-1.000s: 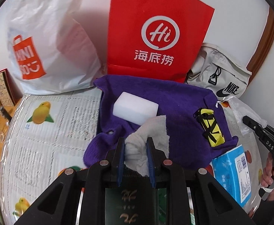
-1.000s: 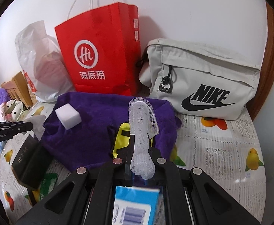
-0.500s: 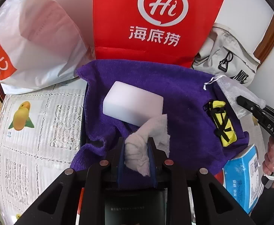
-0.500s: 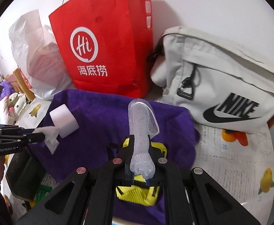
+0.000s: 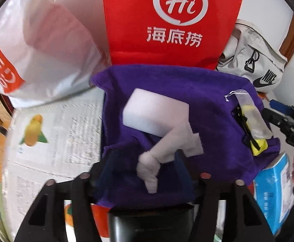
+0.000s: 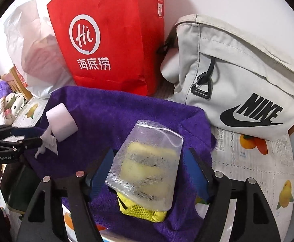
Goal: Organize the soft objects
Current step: 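Lower the glove and clear bag onto the purple towel and open both grippers, then grasp the black watch strap with the left gripper while the right grasps the green snack packet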
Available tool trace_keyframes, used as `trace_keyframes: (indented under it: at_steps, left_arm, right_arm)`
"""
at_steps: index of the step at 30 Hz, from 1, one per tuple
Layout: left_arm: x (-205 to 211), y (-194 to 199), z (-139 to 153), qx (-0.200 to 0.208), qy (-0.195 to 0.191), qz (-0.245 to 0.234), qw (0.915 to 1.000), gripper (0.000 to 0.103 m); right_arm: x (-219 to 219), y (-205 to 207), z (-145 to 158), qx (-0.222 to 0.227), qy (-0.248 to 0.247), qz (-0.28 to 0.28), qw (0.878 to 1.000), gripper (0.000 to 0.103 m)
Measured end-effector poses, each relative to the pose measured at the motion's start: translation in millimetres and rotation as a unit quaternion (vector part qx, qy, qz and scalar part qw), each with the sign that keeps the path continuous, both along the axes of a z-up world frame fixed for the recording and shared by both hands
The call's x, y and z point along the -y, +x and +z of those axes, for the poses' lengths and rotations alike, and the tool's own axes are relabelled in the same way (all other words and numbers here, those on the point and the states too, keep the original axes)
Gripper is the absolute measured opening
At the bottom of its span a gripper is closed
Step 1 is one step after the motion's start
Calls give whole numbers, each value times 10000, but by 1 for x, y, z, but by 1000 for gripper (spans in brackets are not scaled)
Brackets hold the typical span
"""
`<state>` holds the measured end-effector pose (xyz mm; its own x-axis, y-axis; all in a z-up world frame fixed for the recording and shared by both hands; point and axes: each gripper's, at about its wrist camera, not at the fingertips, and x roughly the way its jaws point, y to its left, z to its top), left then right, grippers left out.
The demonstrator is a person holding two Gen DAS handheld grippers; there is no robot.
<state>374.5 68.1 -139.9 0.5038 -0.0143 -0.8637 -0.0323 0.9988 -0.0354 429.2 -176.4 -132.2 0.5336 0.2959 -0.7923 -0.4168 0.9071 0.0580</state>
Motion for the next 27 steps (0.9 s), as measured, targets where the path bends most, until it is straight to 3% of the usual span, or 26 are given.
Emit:
trace_keyframes:
  at_steps: [4, 14, 16, 20, 27]
  left_arm:
    - [-4, -8, 11, 122, 73, 90, 9999, 64]
    - [-25, -64, 44, 686, -513, 270, 9960, 64]
    - [-27, -75, 47, 675, -591, 335, 9954, 64]
    - [-27, -98, 53, 708, -342, 477, 9958, 64]
    - [-25, -136, 48, 673, -640, 454, 9946, 64]
  right_arm:
    - [1, -8, 8, 37, 34, -46, 10000, 73]
    - [14, -64, 34, 117, 370, -339, 9987, 73]
    - [13, -79, 38, 17, 412, -252, 9988, 73]
    - [8, -121, 49, 140, 272, -53, 9995, 73]
    - [3, -201, 56, 119, 532, 440, 9975, 75]
